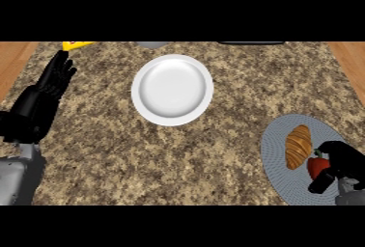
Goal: Pick the bell pepper from the placemat and place it in the plate
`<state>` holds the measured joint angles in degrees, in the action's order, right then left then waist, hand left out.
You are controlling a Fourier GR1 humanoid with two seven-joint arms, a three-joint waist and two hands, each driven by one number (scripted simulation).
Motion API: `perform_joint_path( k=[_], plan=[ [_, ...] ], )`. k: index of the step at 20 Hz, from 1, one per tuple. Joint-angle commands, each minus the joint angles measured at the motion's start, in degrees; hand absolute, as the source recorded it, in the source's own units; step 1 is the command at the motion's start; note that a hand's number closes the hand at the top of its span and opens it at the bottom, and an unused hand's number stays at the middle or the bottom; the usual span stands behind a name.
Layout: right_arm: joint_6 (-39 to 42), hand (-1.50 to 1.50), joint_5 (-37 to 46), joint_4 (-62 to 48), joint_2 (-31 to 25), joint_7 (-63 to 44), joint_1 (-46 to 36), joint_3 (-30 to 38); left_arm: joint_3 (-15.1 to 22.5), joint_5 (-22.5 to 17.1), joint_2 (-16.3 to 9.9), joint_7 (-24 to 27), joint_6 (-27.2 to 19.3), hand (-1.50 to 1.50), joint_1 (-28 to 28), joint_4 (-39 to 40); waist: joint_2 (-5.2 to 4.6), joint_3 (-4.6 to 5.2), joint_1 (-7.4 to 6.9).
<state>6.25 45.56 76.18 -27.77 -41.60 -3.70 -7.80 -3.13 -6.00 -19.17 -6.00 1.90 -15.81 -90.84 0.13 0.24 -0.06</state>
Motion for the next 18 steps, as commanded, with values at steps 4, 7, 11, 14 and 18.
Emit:
perform_joint_path(
  k=[4,7,11,14,18],
  plan=[
    [-9.22,1.50,10.65,0.25,0.45,0.33,-1.89,-1.93,0.56,1.39,1.32,-1.02,-0.66,0.00,2.45,-3.93,-0.06,-0.25,-0.21],
    [-9.22,1.50,12.39,8.63,3.21,-2.95,3.37,-3.74,0.51,1.58,1.90,-1.03,-0.16,0.00,4.86,-6.02,0.06,-0.23,0.07],
    [-8.94,1.50,15.35,13.12,3.48,-3.32,3.23,-3.64,-2.50,0.31,0.35,1.21,2.86,0.00,3.01,-1.46,-0.05,-0.22,0.13],
    [-6.10,1.50,13.96,25.27,3.24,-3.69,7.20,-5.33,-1.39,1.71,1.81,0.09,1.08,0.00,1.83,-1.37,0.02,-0.21,0.51],
    [-6.80,1.50,14.21,32.45,6.14,-3.20,2.77,-8.58,-3.76,0.21,-0.03,1.13,2.58,0.00,0.79,0.86,0.06,-0.19,0.30]
  ],
)
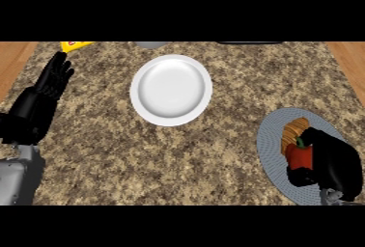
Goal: Pick the bell pepper from the placemat and place it in the plate
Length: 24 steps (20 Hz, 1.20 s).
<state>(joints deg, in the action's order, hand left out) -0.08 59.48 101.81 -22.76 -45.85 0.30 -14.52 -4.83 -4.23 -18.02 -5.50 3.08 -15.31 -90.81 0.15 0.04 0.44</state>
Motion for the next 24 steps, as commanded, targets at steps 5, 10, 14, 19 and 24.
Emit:
perform_joint_path(
  k=[5,10,14,19,24],
  plan=[
    [-1.98,1.50,-2.23,11.35,5.78,3.56,-8.09,-4.10,0.79,0.69,1.25,-0.82,-0.55,0.00,-1.74,0.13,-0.12,-0.05,-0.52],
    [-0.73,1.50,-2.03,11.92,12.09,2.01,-14.01,-7.55,0.05,0.26,0.65,-0.24,0.97,0.00,1.19,-1.59,-0.10,-0.03,-0.94],
    [2.61,1.50,0.23,2.89,19.48,-2.10,-27.48,-8.25,-0.49,0.12,0.97,-2.11,0.65,0.00,-1.92,-0.55,-0.21,-0.01,-1.07],
    [-2.11,1.50,-1.75,-9.85,22.56,1.15,-34.84,-5.39,0.55,1.46,1.81,-4.18,0.11,0.00,-0.75,-4.37,-0.21,-0.05,-1.24],
    [-10.97,1.50,-9.37,-26.15,22.70,-0.43,-45.66,-6.00,-0.63,0.65,1.20,-0.37,2.53,0.00,-0.66,-0.33,-0.46,-0.02,-2.01]
  ],
)
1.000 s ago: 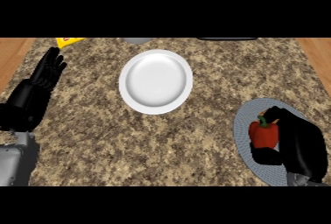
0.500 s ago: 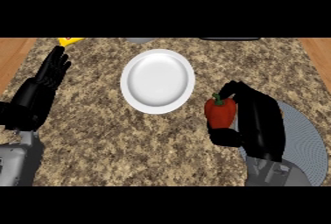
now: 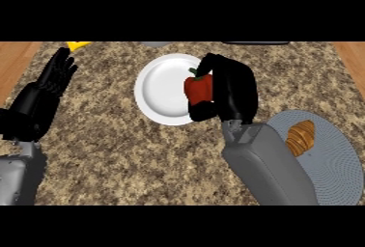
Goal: Pick the bell pepper from the placemat and place it in the plate
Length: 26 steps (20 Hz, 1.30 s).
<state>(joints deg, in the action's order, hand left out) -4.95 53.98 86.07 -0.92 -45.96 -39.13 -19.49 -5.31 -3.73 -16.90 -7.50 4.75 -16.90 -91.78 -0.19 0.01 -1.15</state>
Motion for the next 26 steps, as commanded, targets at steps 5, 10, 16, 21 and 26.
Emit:
perform_joint_path(
  k=[5,10,16,21,26],
  plan=[
    [-14.72,1.50,-10.05,-27.57,0.91,1.68,-15.86,-1.32,1.28,1.77,1.50,-1.60,-1.17,0.00,-2.04,0.53,-0.27,-0.01,-0.96],
    [-20.14,1.50,-13.01,-43.05,0.92,4.48,-22.41,-2.79,0.85,0.17,0.90,0.00,1.45,0.00,0.30,-1.02,-0.46,0.02,-1.92],
    [-21.61,1.50,-18.93,-55.98,0.92,11.94,-24.53,-4.64,2.78,2.28,3.03,0.93,-0.25,0.00,-2.20,0.22,-1.18,0.01,-3.80],
    [-28.25,-1.50,-25.36,-60.63,0.92,13.07,-26.12,0.29,1.61,0.51,1.53,-0.25,1.73,0.00,-4.22,0.88,-1.82,-0.05,-5.21],
    [-29.71,-1.50,-31.97,-61.32,0.92,20.80,-25.85,2.43,2.76,0.83,2.92,0.37,1.40,0.00,-3.95,0.19,-2.28,-0.11,-6.62]
  ],
)
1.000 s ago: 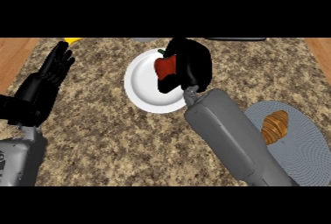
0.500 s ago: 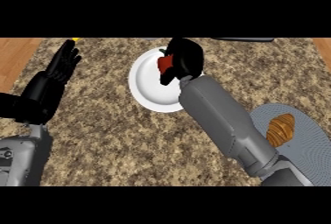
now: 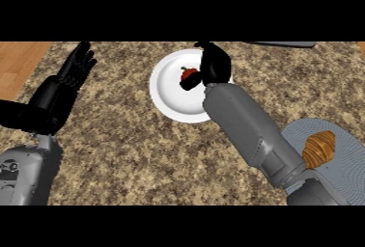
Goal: Pick the bell pepper from the placemat and place it in the plate
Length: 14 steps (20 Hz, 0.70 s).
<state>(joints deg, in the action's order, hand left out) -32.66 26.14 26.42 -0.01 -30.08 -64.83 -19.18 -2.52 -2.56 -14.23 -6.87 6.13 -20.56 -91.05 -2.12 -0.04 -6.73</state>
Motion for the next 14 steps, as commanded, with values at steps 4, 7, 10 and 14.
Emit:
perform_joint_path(
  k=[4,7,10,14],
  plan=[
    [-7.83,-1.50,-7.59,-0.56,0.01,10.91,-0.29,3.11,-0.86,-0.40,-0.36,-0.24,0.16,0.00,-1.53,0.57,-0.13,-0.04,-0.50],
    [-12.53,-1.50,-11.03,0.82,0.01,13.36,-1.04,4.56,1.14,1.63,1.73,1.87,-1.06,0.00,-0.96,2.08,-0.20,-0.01,-0.44],
    [-14.20,-1.50,-16.14,3.24,0.01,18.16,-1.03,7.23,-0.36,0.42,0.72,-0.41,-0.79,0.00,-4.16,2.45,-0.10,-0.09,0.01],
    [-16.86,-1.50,-21.34,2.37,0.01,22.46,-0.85,10.23,-0.36,0.15,-0.18,-2.95,-0.32,0.00,-0.46,-1.42,0.83,-0.05,0.80]
  ],
)
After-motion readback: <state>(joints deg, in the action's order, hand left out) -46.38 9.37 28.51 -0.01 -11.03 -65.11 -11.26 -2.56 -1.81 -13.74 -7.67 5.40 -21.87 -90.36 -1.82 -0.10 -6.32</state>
